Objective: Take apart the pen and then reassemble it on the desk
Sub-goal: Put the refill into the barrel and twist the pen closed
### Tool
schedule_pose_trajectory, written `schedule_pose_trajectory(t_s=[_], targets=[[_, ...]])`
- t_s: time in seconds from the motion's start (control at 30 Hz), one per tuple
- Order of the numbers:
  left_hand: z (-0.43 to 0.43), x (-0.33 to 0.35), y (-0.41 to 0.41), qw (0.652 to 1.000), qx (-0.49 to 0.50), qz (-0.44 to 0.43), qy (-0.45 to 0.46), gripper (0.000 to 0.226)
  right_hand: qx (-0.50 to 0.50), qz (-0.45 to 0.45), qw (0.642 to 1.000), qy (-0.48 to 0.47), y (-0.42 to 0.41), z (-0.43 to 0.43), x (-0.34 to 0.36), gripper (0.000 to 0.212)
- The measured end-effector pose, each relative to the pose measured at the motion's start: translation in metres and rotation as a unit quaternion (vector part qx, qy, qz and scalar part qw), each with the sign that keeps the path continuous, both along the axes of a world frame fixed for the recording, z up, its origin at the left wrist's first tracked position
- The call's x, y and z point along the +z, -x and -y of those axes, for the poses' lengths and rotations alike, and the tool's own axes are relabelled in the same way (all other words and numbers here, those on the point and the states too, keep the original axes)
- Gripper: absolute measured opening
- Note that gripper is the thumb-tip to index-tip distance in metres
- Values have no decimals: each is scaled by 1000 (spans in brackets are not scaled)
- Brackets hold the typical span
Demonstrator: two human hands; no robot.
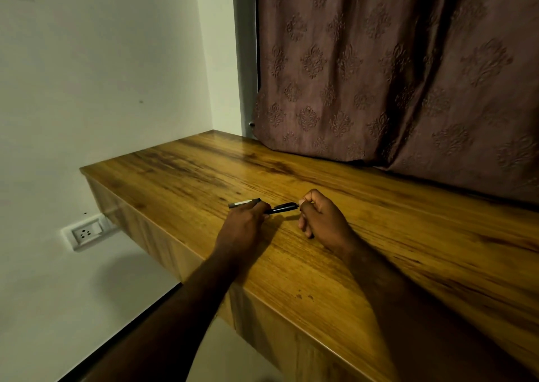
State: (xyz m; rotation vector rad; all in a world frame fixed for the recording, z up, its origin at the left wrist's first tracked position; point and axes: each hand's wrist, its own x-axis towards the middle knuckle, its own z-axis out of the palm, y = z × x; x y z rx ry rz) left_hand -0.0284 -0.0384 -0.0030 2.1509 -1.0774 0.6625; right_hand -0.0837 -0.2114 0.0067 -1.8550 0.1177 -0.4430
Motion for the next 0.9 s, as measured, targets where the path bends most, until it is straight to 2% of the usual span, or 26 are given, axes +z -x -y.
schedule_pose_trajectory(t_s=[0.17,0.27,0.37,0.43,0.5,0.57,0.67,0.73,0.8,0.9], targets=[[2,-6,-6,1000,13,10,1,28,-6,0,1000,-23,-2,2,2,26],[0,-10,-11,999,27,24,-4,18,-120,8,992,-37,-11,10,-2,38],[0,-12,-14,999,32,26,-8,20,-224,-11,973,56,-21,22,-7,32],[1,-12,-15,999,43,27,-14,19,-202,-47,972,112,-22,22,-5,13],[2,-12,-16,998,51,28,-19,18,-165,-77,965,190,-23,20,-4,22],[3,-12,-17,998,57,24,-22,19,-152,-97,942,284,-26,16,-4,27],[3,-13,-18,997,67,19,-23,19,-153,-97,920,348,-29,13,-6,16],[3,-13,-18,997,70,22,-23,20,-133,-68,945,292,-28,16,-7,10],[3,-11,-17,998,63,19,-21,24,-89,-26,987,133,-25,20,-7,9],[2,-9,-13,997,66,17,-21,30,-32,-3,997,-76,-14,25,0,14]])
